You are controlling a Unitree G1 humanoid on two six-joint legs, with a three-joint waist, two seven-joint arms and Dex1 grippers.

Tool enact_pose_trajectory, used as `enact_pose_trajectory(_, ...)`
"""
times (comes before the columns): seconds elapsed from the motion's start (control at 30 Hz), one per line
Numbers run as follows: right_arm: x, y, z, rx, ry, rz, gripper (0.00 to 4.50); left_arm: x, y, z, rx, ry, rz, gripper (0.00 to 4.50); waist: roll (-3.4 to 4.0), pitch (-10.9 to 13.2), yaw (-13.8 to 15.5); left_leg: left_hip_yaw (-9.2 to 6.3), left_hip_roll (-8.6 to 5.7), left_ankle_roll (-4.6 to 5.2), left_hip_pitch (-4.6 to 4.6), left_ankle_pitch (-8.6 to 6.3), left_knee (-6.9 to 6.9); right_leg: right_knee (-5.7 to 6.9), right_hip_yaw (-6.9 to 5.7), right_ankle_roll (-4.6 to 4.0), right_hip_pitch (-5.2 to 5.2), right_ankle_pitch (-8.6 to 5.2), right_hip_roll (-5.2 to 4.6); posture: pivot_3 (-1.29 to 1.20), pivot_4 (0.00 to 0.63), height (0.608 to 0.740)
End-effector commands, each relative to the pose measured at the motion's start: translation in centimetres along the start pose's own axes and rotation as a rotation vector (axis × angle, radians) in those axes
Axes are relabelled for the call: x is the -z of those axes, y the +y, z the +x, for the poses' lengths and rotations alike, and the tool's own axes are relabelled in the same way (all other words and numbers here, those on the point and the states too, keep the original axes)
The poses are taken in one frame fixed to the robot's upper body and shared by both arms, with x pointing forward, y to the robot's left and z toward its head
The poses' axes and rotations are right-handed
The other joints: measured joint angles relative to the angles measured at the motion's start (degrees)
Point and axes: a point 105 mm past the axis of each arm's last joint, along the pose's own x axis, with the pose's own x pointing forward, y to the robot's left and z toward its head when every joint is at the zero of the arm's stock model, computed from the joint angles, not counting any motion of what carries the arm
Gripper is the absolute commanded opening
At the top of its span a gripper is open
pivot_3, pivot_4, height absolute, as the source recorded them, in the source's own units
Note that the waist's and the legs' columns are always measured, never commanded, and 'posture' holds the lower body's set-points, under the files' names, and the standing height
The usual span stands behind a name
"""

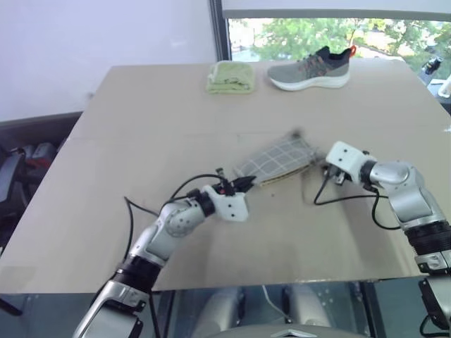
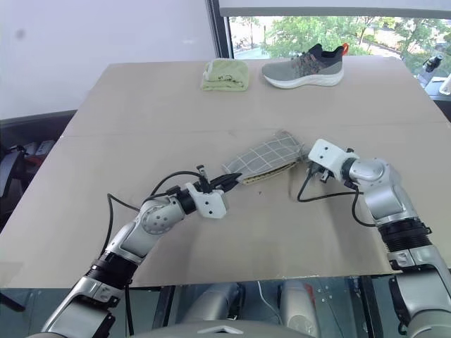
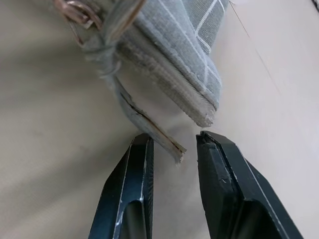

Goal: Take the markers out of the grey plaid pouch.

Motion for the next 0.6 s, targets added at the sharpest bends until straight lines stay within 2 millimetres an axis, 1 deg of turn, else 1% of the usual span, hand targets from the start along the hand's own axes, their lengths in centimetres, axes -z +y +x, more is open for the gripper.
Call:
enact_pose_trajectory(0.03, -1.8, 0.5, -0.1, -0.021, -0.081, -0.03, 1.13, -0.5, 0.9, 0.2, -0.03, -0.029, 0.002, 0.0, 0.0, 0.0, 0.0, 0.0, 0.0, 0.0, 0.0, 0.0, 0.0, 0.0, 0.0, 0.0, 0.0, 0.0, 0.0, 0.0, 0.15, 0.74)
enact_pose_trajectory(0.1, -2.4, 0.9, -0.2, -0.049, -0.117, -0.058, 0.6, -0.5, 0.9, 0.2, -0.029, -0.028, 0.002, 0.0, 0.0, 0.0, 0.01, 0.0, 0.0, 0.0, 0.0, 0.0, 0.0, 0.0, 0.0, 0.0, 0.0, 0.0, -0.01, 0.0, 0.15, 0.74)
enact_pose_trajectory(0.13, -2.6, 1.1, -0.2, -0.058, -0.127, -0.071, 0.16, -0.5, 0.9, 0.2, -0.029, -0.028, 0.002, 0.0, 0.0, 0.0, 0.0, 0.0, 0.0, 0.0, 0.0, 0.0, 0.0, -0.01, 0.0, 0.0, 0.0, 0.0, -0.02, 0.0, 0.15, 0.74)
enact_pose_trajectory(0.17, -2.8, 1.3, -0.2, -0.068, -0.137, -0.086, 0.03, -0.4, 0.9, 0.2, -0.029, -0.027, 0.003, 0.0, 0.0, 0.0, 0.02, 0.01, 0.0, 0.0, 0.0, 0.0, 0.0, -0.01, 0.0, 0.0, 0.0, 0.0, -0.03, 0.0, 0.15, 0.74)
enact_pose_trajectory(0.3, -2.9, 1.3, -0.2, -0.071, -0.148, -0.102, 0.03, -0.3, 1.0, 0.2, -0.031, -0.027, 0.003, 0.0, 0.0, 0.0, 0.09, 0.0, -0.01, 0.0, 0.0, 0.0, 0.0, -0.02, -0.02, 0.0, 0.0, 0.0, 0.0, 0.0, 0.15, 0.74)
enact_pose_trajectory(0.37, -2.4, 0.8, -0.4, -0.051, -0.135, -0.101, 0.03, -0.4, 0.9, 0.3, -0.03, -0.03, 0.003, 0.0, 0.0, 0.0, 0.09, -0.01, -0.01, 0.0, 0.0, 0.0, 0.0, -0.01, -0.02, 0.0, 0.0, 0.0, 0.0, 0.0, 0.15, 0.74)
enact_pose_trajectory(0.5, -0.6, -1.5, -1.3, 0.053, -0.075, -0.062, 0.03, -0.4, 0.9, 0.3, -0.029, -0.031, 0.003, 0.0, 0.0, 0.0, 0.12, 0.0, -0.01, 0.0, 0.0, 0.0, 0.0, -0.01, -0.02, 0.0, 0.0, 0.0, 0.0, 0.0, 0.15, 0.74)
enact_pose_trajectory(0.6, 0.9, -3.6, -2.3, 0.152, -0.051, 0.055, 0.03, -0.4, 0.9, 0.2, -0.03, -0.029, 0.003, 0.0, 0.0, 0.0, 0.17, -0.01, -0.01, 0.0, -0.01, 0.0, 0.0, -0.02, -0.02, 0.0, 0.0, 0.0, 0.0, 0.0, 0.15, 0.74)
